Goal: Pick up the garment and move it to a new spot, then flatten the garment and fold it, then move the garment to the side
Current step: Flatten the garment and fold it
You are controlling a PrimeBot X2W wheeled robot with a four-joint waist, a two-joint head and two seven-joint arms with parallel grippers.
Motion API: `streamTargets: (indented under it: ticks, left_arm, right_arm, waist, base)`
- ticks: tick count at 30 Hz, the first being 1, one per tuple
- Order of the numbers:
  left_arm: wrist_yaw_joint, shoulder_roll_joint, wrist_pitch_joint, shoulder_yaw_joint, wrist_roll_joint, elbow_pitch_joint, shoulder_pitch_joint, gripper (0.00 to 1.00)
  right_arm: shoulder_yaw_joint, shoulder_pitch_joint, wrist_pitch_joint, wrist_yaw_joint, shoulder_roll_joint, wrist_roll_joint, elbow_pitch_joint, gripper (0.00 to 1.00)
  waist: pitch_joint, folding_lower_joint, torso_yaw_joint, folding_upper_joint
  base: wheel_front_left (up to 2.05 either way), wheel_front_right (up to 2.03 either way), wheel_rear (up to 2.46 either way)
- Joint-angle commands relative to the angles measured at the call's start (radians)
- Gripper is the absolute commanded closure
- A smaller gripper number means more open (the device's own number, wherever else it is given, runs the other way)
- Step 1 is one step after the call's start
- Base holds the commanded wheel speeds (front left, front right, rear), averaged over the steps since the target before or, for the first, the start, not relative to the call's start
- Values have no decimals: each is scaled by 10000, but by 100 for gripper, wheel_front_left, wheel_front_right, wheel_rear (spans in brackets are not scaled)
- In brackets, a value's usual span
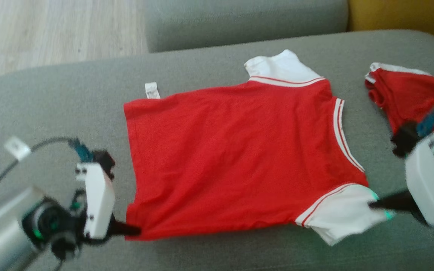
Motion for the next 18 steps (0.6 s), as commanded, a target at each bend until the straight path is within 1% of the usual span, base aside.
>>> streamTargets:
  ticks: [1,5,10,14,18]
  left_arm:
    - [47,442,179,615,-104,-90,-989,100]
    - [250,175,886,783,-493,571,-1660,100]
    - [372,-201,1312,876,-606,1578,-2304,100]
    - [300,-323,1480,871,-517,2135,-2649,100]
    - [155,-483,1336,934,-434,2465,-2833,100]
  right_arm:
    - [-365,-368,96,77,-23,53,37,100]
    - [-909,-1077,526,77,882,4,1315,100]
    - [-1510,-1872,850,77,1937,-191,3168,100]
    - [-1834,-2315,972,77,2603,-531,4496,100]
    - [-2123,-2579,956,77,3086,-841,5414,100]
  waist:
    - [206,1,68,-1]
    - [605,1,96,-1]
    - [968,1,105,-1]
    - [1106,1,99,-1]
    - [1202,1,100,-1]
  base:
    - [0,0,0]
    - [0,0,0]
    - [0,0,0]
    - [0,0,0]
    - [0,0,0]
